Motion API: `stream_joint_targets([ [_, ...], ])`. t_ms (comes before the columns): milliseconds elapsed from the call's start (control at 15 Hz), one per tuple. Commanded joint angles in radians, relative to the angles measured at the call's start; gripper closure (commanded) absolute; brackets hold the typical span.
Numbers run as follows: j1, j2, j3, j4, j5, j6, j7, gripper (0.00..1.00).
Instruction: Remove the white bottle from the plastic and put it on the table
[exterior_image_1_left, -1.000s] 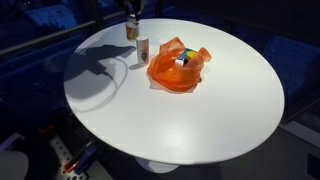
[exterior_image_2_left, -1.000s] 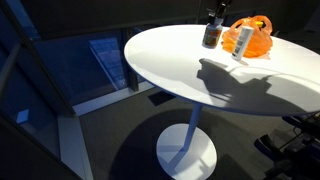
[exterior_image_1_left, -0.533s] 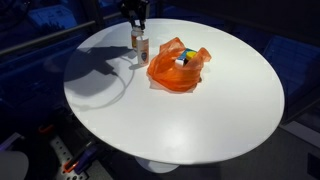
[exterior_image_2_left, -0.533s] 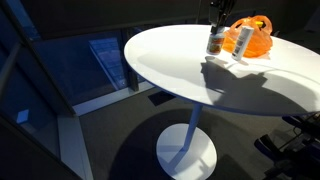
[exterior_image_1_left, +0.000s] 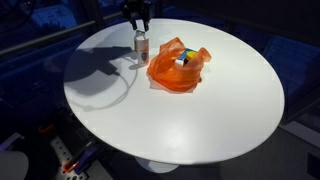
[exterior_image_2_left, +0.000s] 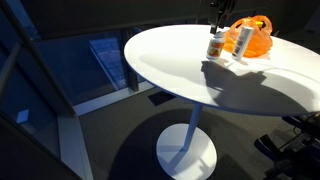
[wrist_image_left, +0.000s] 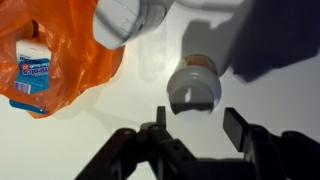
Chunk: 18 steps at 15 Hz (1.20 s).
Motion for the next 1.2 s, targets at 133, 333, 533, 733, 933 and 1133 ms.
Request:
stream_joint_targets([
  [133, -0.023, -0.087, 0.000, 0.048, 0.085, -0.128, -0.053, 0.00],
  [333, -0.046, -0.132, -0.004, 0.085, 0.170, -0.254, -0.106, 0.00],
  [533, -0.065, -0.167, -0.015, 0.116, 0.232, -0.382, -0.114, 0.00],
  [733, -0.079, -0.204, -0.028, 0.128, 0.258, -0.493, -0.093, 0.00],
  [933, -0.089, -0.246, -0.041, 0.127, 0.258, -0.575, -0.084, 0.00],
  [1133, -0.087, -0.241, -0.041, 0.120, 0.241, -0.572, -0.086, 0.00],
])
